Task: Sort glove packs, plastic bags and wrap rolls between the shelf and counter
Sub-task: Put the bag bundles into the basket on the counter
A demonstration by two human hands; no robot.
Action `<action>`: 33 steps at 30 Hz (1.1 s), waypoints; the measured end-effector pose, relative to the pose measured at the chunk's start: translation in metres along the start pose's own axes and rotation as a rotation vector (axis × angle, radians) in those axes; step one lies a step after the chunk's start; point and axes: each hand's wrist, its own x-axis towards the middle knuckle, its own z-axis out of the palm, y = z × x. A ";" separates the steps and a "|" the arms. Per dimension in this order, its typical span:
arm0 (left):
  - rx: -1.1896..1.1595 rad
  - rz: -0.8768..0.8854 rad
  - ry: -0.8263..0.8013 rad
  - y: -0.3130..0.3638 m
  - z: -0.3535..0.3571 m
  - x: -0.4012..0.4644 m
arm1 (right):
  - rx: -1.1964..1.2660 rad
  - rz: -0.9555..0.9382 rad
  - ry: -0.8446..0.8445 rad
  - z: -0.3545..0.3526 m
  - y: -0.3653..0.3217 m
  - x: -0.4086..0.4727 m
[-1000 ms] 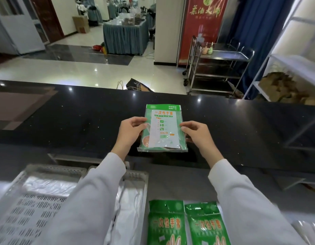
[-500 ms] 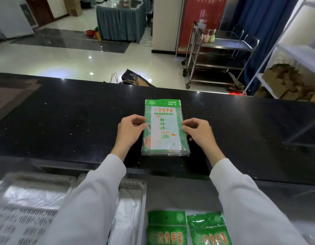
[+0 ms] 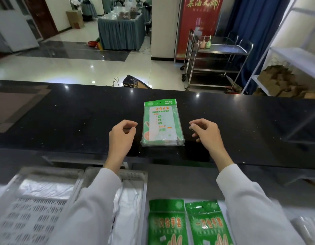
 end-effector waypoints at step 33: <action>0.650 -0.202 -0.665 -0.086 0.080 -0.325 | -0.606 0.164 -0.256 -0.032 0.227 -0.289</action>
